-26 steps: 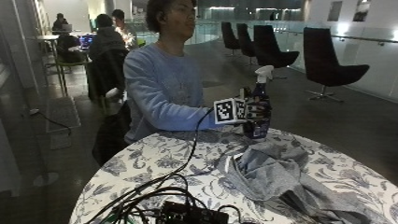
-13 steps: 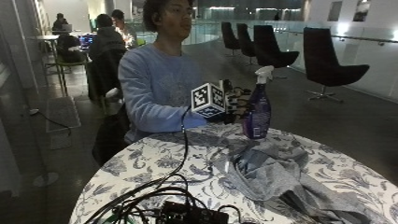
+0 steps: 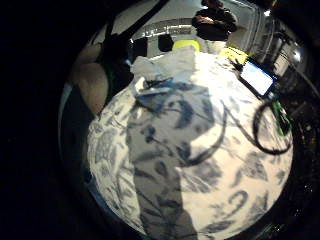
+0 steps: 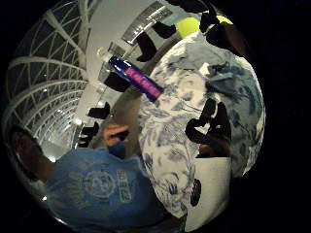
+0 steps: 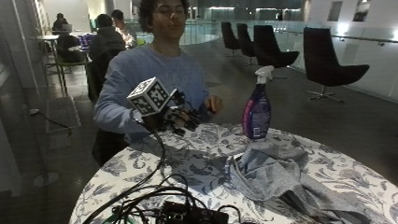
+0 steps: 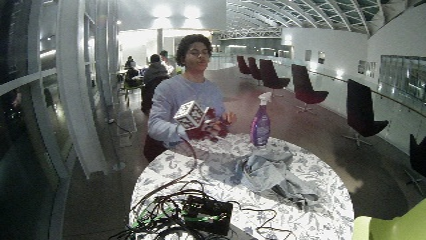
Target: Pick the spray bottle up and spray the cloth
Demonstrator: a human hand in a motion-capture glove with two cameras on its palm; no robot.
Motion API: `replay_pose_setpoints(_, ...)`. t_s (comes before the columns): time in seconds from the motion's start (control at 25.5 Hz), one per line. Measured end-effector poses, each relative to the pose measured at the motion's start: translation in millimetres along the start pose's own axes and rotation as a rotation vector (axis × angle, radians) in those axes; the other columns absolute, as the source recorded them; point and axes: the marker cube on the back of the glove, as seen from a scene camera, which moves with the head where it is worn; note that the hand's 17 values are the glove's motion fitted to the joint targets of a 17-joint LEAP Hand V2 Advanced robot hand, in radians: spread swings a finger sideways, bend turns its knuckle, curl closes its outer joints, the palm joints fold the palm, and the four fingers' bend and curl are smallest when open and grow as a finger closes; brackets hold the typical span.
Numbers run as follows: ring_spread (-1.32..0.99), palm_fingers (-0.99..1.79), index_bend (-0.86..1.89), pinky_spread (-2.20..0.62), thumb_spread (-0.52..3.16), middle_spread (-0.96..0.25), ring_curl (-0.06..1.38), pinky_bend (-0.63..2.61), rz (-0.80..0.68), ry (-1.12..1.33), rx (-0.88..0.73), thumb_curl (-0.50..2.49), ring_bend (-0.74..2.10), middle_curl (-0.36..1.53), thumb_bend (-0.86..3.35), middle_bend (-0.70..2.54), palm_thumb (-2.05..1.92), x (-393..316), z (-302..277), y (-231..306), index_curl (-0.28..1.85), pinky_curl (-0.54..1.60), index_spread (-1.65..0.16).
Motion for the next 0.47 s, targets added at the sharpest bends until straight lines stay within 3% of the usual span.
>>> replay_pose_setpoints(0.2,-0.01,0.72,0.16,0.17,0.97,-0.06,0.31,0.29,0.091,0.102,-0.012,0.57,0.36,0.40,0.05,0.26,1.03,45,-32,40,0.24,0.35,-0.34)
replay_pose_setpoints(0.47,-0.02,0.76,0.12,0.18,0.96,-0.06,0.32,0.26,0.074,0.153,0.012,0.60,0.38,0.40,0.04,0.26,1.05,75,-51,48,0.24,0.34,-0.34)
